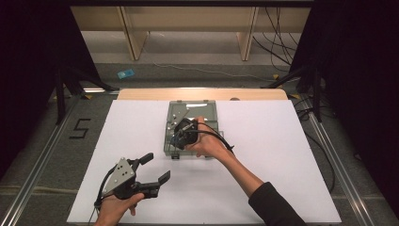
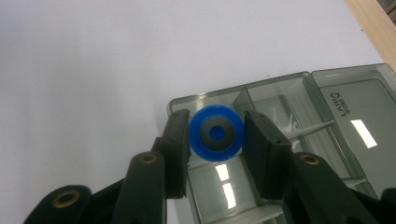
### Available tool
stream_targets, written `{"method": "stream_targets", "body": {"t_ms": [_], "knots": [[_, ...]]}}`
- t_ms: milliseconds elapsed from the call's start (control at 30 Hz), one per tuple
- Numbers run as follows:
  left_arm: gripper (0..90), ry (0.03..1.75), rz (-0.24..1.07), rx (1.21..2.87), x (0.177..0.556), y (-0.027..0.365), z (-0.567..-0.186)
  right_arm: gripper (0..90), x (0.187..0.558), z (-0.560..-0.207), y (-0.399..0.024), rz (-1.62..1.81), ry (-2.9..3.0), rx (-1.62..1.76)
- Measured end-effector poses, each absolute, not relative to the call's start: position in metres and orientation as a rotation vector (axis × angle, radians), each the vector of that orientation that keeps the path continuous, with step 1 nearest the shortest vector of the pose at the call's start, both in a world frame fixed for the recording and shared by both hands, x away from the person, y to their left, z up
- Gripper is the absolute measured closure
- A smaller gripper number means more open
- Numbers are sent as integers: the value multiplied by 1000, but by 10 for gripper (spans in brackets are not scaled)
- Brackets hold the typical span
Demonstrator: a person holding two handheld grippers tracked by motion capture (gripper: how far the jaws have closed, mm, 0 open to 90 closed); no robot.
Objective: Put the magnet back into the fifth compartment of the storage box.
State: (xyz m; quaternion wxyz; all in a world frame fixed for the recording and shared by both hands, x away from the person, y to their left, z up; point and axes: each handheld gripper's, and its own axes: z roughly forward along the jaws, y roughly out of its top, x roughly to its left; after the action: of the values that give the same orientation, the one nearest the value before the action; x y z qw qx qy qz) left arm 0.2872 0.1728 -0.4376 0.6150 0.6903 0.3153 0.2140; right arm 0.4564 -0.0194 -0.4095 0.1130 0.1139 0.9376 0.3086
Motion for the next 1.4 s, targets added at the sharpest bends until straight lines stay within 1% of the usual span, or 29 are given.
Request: {"method": "stream_targets", "body": {"t_ms": [333,1067,1400], "knots": [[159,730,491,1590,287,172,-438,625,464,-415,-19,891,2763,357],[159,729,490,1589,287,173,-438,625,475,-419,5,777,2836,346],[159,728,491,1589,287,173,-437,624,480,-427,10,745,2855,361]]}}
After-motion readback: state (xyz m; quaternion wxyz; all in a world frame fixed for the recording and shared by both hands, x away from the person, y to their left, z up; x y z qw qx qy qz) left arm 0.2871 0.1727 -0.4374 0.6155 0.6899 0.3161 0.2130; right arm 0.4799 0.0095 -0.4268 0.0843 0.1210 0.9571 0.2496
